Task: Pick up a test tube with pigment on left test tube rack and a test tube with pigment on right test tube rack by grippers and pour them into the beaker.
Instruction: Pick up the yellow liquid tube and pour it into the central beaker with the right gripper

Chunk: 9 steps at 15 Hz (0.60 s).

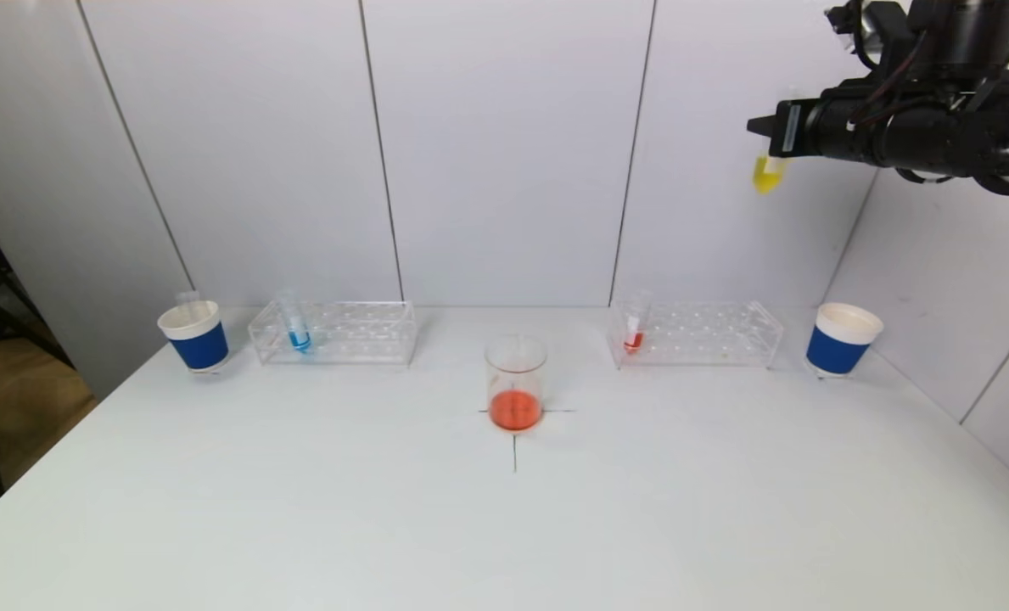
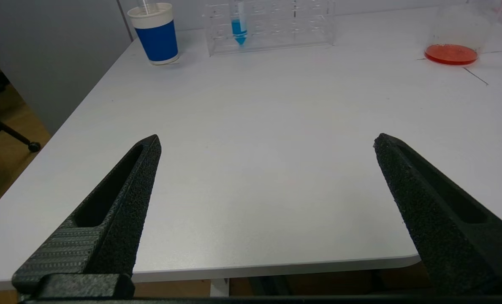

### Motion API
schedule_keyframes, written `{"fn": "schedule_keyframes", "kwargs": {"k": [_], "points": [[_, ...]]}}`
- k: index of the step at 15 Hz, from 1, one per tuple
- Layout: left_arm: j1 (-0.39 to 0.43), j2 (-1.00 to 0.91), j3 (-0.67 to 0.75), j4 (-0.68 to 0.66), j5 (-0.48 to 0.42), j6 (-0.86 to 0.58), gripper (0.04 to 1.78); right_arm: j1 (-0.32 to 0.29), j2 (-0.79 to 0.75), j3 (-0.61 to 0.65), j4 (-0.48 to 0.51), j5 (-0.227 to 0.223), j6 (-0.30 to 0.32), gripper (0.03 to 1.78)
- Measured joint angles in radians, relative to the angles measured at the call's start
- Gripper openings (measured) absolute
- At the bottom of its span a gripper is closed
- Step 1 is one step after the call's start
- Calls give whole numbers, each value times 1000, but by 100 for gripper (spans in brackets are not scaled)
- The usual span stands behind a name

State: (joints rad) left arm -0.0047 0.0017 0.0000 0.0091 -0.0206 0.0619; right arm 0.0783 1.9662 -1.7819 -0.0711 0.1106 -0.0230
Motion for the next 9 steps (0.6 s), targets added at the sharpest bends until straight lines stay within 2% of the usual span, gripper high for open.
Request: {"fn": "schedule_keyframes", "kwargs": {"k": [3,5,7,9], "points": [[0,0,0,0,0,-1,176,12,-24,1,16,149,-5,53],[0,0,0,0,-1,0,176,16,-42,4,16,285,-19,53],[0,0,0,0,0,-1,176,39,-54,10,17,404,-72,53],[0,0,0,0,0,0,176,78,-56,17,20,428,-171,53]]}}
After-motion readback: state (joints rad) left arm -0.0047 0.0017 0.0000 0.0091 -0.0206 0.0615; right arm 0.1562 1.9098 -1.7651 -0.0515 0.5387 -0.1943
